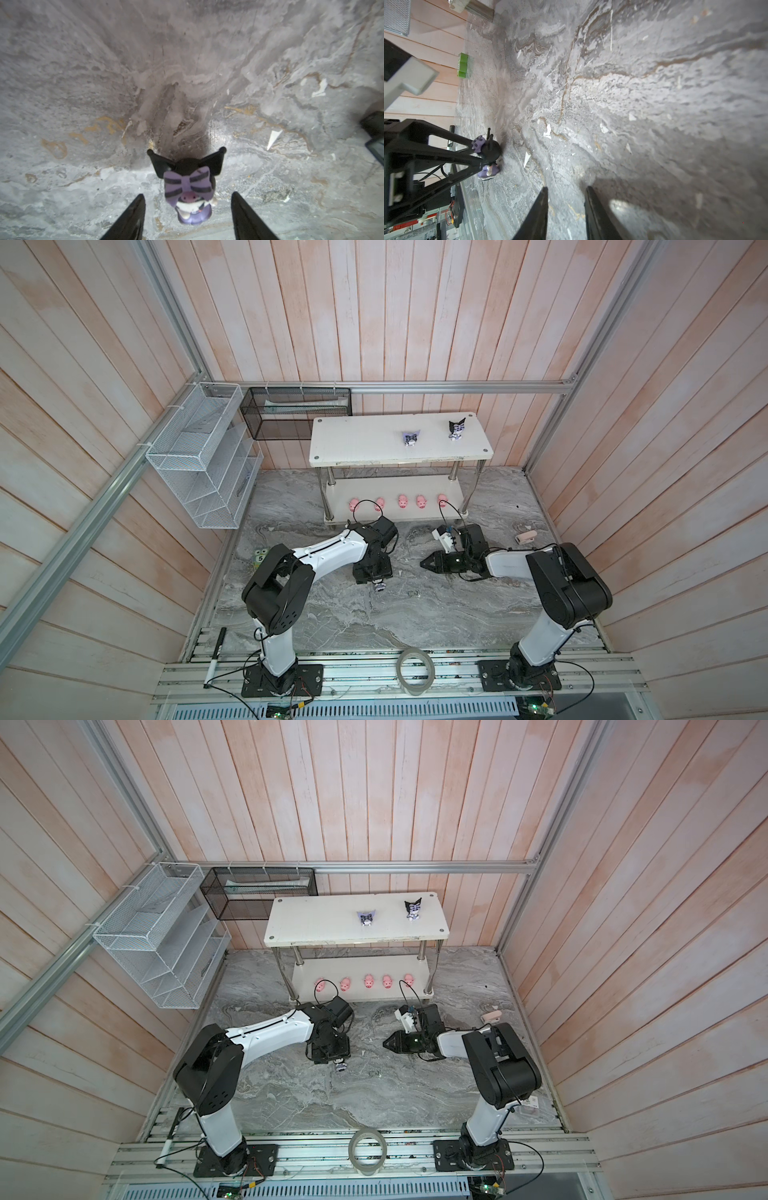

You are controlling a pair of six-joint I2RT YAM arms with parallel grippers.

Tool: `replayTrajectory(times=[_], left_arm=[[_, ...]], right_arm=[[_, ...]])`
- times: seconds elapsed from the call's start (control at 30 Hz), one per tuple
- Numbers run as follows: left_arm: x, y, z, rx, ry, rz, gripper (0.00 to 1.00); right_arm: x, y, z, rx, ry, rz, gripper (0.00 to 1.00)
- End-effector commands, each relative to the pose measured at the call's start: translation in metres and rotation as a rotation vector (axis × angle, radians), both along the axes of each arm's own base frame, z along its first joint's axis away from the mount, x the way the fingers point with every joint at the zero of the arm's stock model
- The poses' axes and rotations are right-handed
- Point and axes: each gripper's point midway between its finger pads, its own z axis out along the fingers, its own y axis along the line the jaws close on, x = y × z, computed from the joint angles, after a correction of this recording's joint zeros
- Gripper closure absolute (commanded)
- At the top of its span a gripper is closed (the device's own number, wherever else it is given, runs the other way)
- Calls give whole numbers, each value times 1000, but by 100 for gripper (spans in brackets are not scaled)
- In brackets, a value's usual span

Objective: Organize plastic toys on shelves
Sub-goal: Pick up the plastic toy from the center of the table.

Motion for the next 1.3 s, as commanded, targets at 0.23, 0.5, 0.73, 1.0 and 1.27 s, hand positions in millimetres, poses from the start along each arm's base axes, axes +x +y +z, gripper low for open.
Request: replayTrajectory(times=[0.23,0.5,0.73,1.0,1.27], left_arm=[[6,-4,-9,12,15,-15,34],[11,-6,-11,16,7,-16,35],[11,-7,-14,19,11,-17,36],[9,-9,-17,11,11,-18,41],[5,-8,-23,9,16,-17,55]], right_arm=[[-8,-6,-18,-11,69,-14,69],[-7,-6,-21,-8,75,-14,69],[-7,-5,-21,-4,79,-12,70],[-8,-5,-24,-1,88,-8,71],[-9,-5,-27,-2,96,-7,72]])
